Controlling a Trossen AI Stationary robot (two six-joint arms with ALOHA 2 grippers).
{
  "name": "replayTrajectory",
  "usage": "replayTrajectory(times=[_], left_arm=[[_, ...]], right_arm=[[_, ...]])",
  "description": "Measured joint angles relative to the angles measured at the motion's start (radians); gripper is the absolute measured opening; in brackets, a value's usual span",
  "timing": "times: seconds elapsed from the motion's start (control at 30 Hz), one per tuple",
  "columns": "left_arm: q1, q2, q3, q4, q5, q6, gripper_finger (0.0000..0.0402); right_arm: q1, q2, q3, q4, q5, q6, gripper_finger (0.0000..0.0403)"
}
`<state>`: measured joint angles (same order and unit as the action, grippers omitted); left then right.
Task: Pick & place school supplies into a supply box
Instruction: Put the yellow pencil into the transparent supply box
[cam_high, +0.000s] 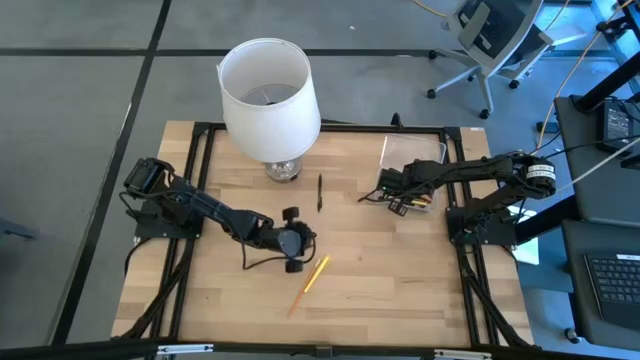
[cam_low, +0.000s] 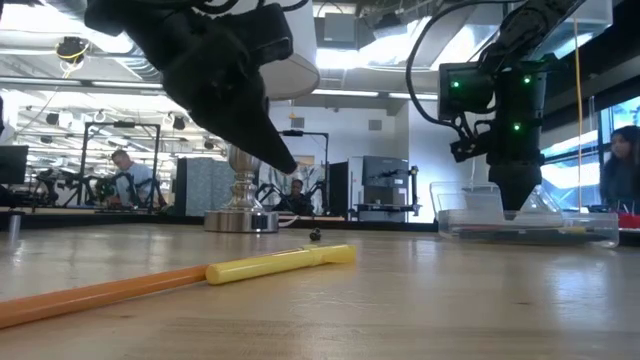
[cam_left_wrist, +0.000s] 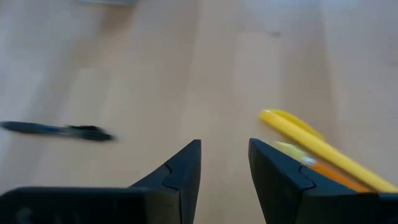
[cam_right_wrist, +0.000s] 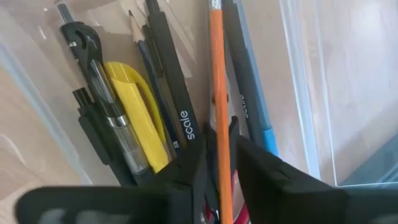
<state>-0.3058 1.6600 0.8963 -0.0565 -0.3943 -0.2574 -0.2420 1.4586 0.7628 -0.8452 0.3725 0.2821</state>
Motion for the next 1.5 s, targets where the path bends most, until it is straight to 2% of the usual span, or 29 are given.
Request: replayTrajectory(times=[0.23,0.33,0.43,0.57,0.63,0.9,1.0,1.23,1.5], left_arm=[[-0.004,0.000,0.000,0.003,0.236,-0.019,0.0127],[-0.017,0.000,0.000,0.041,0.296,-0.043,0.0127],[-0.030,0.000,0.000,0.083,0.281,-0.105,0.0127],[-0.040,0.000,0.000,0.073,0.207,-0.159,0.0127],[-0.040,0.000,0.003,0.067,0.205,-0.188,0.0127],[-0.028,0.059,0.180,-0.224,0.139,-0.219,0.0127],[-0.016,0.091,0.216,-0.265,0.153,-0.273,0.0127],[0.009,0.155,0.260,-0.264,0.265,-0.364,0.0127],[0.012,0.269,0.395,-0.446,0.256,-0.426,0.0127]], right_arm=[[0.000,0.000,0.000,0.002,0.000,0.000,0.0109],[0.000,0.000,0.000,0.023,0.000,0.000,0.0108],[0.000,0.000,0.000,0.051,0.000,-0.003,0.0109],[0.000,0.000,0.000,0.080,0.000,-0.029,0.0110],[0.000,0.000,0.000,0.086,0.000,-0.030,0.0110],[0.000,-0.001,0.000,0.081,0.001,-0.030,0.0110],[0.000,-0.001,0.008,0.060,0.001,0.003,0.0110],[0.001,-0.002,0.078,0.061,0.004,0.064,0.0110],[0.001,-0.002,0.117,0.065,0.003,0.026,0.0110]])
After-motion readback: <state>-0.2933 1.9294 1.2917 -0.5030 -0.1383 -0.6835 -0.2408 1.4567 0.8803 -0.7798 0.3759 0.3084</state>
